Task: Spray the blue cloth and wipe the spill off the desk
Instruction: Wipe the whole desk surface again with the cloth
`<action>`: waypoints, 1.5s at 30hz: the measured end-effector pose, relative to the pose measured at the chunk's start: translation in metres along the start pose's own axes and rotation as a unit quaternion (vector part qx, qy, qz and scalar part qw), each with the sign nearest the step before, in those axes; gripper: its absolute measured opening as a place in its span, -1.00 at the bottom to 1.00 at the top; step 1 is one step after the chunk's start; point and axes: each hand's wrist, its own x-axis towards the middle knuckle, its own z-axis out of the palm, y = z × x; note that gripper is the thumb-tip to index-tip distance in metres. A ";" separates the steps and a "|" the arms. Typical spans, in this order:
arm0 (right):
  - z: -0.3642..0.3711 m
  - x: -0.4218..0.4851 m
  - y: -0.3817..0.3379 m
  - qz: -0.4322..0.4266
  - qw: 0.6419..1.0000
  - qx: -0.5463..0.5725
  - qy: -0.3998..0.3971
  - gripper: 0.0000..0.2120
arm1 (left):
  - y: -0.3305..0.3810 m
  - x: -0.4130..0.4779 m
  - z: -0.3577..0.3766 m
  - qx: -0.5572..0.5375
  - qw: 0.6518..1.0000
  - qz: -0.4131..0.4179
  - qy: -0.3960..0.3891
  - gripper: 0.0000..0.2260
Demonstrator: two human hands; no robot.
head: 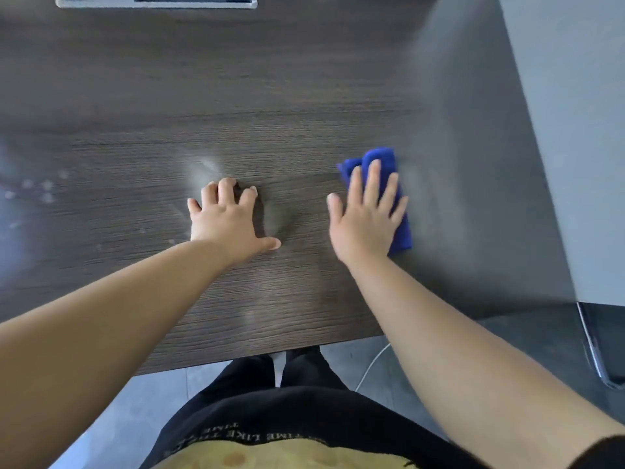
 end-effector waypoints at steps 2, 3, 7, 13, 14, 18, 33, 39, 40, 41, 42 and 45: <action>0.003 -0.025 -0.007 -0.160 0.987 -0.009 0.010 -0.40 | 0.000 0.000 -0.001 -0.002 1.000 -0.001 0.004 -0.15; 0.003 -0.030 0.003 -0.239 0.971 -0.017 0.000 -0.42 | 0.001 -0.001 -0.001 -0.006 1.000 -0.002 0.008 -0.15; -0.004 0.015 0.064 -0.370 0.927 -0.052 0.008 -0.51 | -0.001 -0.002 -0.004 -0.008 1.000 -0.008 0.012 -0.16; -0.015 0.063 0.032 0.049 0.998 0.005 -0.029 -0.43 | 0.004 0.008 -0.012 -0.019 0.999 -0.002 0.043 -0.05; -0.010 0.051 0.011 0.033 0.999 0.002 -0.027 -0.40 | 0.005 0.012 -0.015 -0.022 0.999 -0.001 0.048 -0.01; -0.001 0.004 -0.008 -0.295 0.955 -0.027 -0.020 -0.40 | -0.001 0.038 -0.030 -0.030 0.998 -0.035 0.046 0.09; -0.008 0.055 -0.023 -0.298 0.953 -0.032 -0.034 -0.39 | -0.018 0.058 -0.041 -0.028 0.993 -0.114 -0.031 0.21; -0.025 0.155 0.042 -0.280 0.958 -0.048 -0.031 -0.53 | -0.020 0.058 -0.041 -0.031 0.992 -0.112 -0.056 0.21; -0.025 0.163 0.034 -0.189 0.981 -0.033 -0.027 -0.53 | -0.020 0.059 -0.041 -0.031 0.991 -0.113 -0.057 0.21; -0.024 0.165 0.021 -0.107 0.994 -0.019 -0.016 -0.52 | -0.020 0.059 -0.042 -0.032 0.991 -0.113 -0.058 0.21; -0.022 0.161 0.002 -0.045 0.999 -0.005 -0.013 -0.50 | -0.019 0.059 -0.042 -0.031 0.991 -0.114 -0.061 0.21; -0.012 0.128 -0.046 -0.081 0.997 0.005 -0.012 -0.42 | -0.018 0.060 -0.043 -0.030 0.990 -0.118 -0.064 0.22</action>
